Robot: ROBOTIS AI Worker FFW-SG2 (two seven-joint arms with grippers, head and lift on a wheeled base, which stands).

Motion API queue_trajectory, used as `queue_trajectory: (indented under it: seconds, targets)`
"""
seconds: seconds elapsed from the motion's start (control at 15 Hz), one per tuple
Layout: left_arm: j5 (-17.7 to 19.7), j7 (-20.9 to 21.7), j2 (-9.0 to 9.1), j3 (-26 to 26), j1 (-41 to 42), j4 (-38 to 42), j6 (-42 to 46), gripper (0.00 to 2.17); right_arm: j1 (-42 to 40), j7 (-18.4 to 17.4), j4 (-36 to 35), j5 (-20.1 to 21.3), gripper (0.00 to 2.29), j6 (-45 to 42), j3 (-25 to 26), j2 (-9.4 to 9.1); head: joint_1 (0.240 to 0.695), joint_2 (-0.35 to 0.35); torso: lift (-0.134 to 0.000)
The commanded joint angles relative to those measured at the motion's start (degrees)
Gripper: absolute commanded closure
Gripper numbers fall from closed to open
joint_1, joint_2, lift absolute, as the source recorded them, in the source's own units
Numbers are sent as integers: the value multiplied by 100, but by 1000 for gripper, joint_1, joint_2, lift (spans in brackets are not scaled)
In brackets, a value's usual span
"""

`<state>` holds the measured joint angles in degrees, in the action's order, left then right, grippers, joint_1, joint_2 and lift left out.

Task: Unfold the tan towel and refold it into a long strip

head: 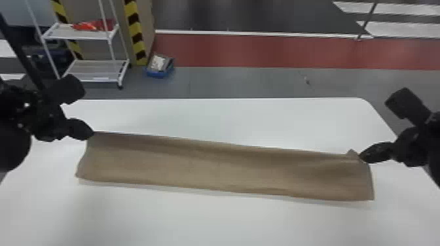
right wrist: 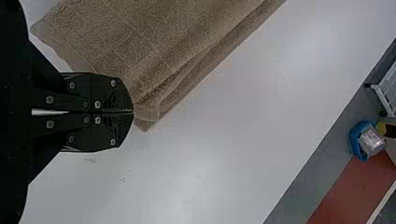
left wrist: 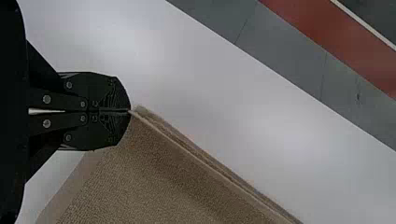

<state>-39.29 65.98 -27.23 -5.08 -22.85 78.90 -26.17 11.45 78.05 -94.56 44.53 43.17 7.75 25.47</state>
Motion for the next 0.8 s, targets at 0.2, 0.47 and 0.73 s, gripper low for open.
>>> queue_trajectory:
  seconds: [0.2,0.47,0.73]
  targets:
    - [0,-6,7,-2,0,-33,19,1430,15,28,61,188,1173,-14,-151,-51,695,-44,-125]
    - [0,-6,7,-2,0,-42,36,1430,33,28,131,355,1166,21,-283,-78,695,-40,-125]
    - [0,20,-11,16,9,-42,36,1430,59,28,122,258,1166,-49,-133,-95,695,-39,-125]
